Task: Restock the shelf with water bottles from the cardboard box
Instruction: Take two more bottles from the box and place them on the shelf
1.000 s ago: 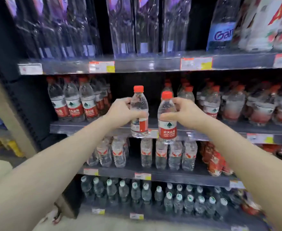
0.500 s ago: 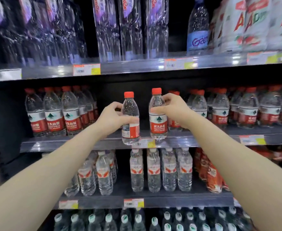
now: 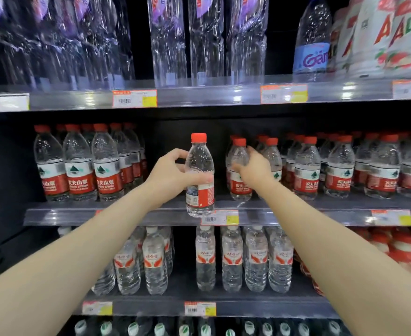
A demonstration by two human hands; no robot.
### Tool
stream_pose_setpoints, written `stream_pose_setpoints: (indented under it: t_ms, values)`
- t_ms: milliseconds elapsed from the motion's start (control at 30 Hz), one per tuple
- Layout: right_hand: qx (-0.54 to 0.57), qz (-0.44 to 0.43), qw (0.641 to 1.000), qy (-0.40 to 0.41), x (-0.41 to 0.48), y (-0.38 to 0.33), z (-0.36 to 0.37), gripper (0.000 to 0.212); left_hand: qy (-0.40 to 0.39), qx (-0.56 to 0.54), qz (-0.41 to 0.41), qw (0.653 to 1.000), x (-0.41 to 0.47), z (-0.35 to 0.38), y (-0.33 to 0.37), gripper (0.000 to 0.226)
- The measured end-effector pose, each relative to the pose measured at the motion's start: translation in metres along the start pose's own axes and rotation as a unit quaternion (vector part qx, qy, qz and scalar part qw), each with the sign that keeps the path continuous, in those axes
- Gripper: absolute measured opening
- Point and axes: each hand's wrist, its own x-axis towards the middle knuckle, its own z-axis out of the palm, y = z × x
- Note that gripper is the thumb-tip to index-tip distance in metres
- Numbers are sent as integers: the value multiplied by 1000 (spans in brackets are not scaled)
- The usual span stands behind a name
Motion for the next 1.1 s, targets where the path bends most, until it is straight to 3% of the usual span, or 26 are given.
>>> stream_pose_setpoints:
  t_ms: [167, 267, 333, 467, 633, 933, 1100]
  values:
    - [-11, -35, 997, 74, -16, 18, 19, 54, 18, -1, 6, 1000, 0, 0, -12, 56]
    - [-39, -69, 992, 96, -26, 27, 30, 73, 31, -7, 8, 999, 4, 0, -18, 56]
    - [-56, -52, 991, 108, -29, 31, 33, 74, 34, -14, 9, 999, 7, 0, -20, 57]
    - [-95, -26, 988, 121, -27, 35, 34, 44, 41, -18, 14, 999, 14, 2, -21, 57]
    - [-127, -21, 983, 130, -27, 33, 37, 64, 43, -22, 17, 999, 21, 3, -23, 56]
    - [-143, -12, 983, 119, -33, 30, 32, 50, 23, 10, 53, 998, 41, 11, -12, 60]
    - [-121, -124, 967, 188, -51, 17, 28, 28, 24, 11, 54, 998, 67, 21, -23, 67]
